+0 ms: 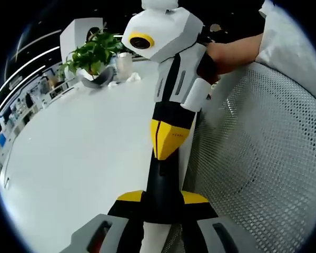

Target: Press the specified remote control buttons in sequence, fully releasing each button before pressing the next.

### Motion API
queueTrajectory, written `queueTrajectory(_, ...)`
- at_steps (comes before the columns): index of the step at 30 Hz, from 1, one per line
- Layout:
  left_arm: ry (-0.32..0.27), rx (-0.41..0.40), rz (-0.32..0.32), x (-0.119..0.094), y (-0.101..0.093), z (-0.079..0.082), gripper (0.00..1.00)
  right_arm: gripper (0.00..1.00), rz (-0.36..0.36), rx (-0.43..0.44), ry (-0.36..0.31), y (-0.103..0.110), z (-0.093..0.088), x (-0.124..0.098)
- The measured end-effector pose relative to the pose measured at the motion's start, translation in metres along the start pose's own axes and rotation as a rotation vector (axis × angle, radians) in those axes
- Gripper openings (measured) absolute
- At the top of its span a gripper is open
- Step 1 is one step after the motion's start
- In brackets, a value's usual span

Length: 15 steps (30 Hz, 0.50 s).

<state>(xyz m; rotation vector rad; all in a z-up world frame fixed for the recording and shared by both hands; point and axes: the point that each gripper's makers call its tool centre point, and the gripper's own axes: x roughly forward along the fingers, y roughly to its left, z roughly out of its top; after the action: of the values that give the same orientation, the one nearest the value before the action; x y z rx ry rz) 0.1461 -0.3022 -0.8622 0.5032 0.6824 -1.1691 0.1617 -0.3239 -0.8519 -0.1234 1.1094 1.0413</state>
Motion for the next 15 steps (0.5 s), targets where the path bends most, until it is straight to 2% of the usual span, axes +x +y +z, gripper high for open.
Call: queueTrajectory(15, 0.0, -0.001, -0.001, -0.0006, -0.0006, 0.0002, 0.24, 0.0, -0.012, -0.031, 0.02, 0.0041, -0.0038, -0.0031)
